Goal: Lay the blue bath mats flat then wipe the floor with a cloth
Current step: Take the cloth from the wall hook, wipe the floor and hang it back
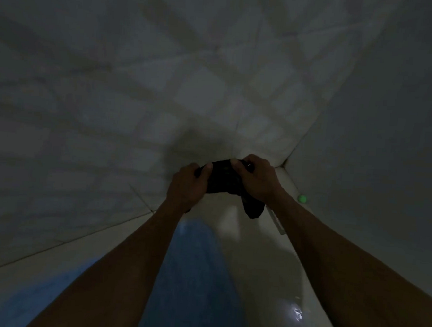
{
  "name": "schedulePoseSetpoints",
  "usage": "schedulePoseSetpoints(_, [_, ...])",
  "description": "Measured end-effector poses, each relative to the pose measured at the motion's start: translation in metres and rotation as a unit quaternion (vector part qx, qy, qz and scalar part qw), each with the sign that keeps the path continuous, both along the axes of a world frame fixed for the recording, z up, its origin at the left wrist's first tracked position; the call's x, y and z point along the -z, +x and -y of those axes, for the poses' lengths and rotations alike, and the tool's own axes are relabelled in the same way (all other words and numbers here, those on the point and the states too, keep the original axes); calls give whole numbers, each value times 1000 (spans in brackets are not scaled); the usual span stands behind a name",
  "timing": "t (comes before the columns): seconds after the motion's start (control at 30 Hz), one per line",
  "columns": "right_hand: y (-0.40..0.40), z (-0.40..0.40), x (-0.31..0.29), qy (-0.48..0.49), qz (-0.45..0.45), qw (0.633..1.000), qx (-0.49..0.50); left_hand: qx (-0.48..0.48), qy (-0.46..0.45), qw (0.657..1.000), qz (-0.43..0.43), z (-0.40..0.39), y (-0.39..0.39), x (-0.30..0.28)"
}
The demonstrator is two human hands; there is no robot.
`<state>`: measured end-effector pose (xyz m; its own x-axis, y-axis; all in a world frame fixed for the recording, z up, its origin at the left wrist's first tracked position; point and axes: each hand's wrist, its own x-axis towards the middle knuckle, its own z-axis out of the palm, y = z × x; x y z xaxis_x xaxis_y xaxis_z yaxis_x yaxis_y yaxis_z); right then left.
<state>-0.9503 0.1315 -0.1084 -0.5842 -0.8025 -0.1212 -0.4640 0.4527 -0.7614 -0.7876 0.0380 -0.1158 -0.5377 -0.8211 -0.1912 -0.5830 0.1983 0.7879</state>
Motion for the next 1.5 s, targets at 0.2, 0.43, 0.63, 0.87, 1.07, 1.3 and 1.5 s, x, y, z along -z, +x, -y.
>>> schedulePoseSetpoints(0.2, [8, -27, -169, 28, 19, 999, 2, 37, 52, 998, 17, -28, 5, -171])
schedulePoseSetpoints(0.43, [3, -40, -396, 7, 10, 1000, -5, 75, -28, 997, 9, -29, 4, -394])
schedulePoseSetpoints(0.63, [-5, -32, -589, -46, -65, 997, -7, 87, -113, 990, -13, -19, -2, -582])
schedulePoseSetpoints(0.87, [-2, -30, -768, -143, -142, 980, 9, 40, -230, 964, -123, -13, -7, -758])
schedulePoseSetpoints(1.07, [1, -24, -869, -241, -200, 948, 61, 5, -339, 922, -188, -3, -16, -869])
schedulePoseSetpoints(1.3, [-18, -6, -942, -310, -238, 916, 89, -61, -385, 893, -226, 0, -38, -949])
schedulePoseSetpoints(1.5, [-61, 8, -999, -362, -265, 892, 60, -131, -413, 868, -243, 2, -74, -1002])
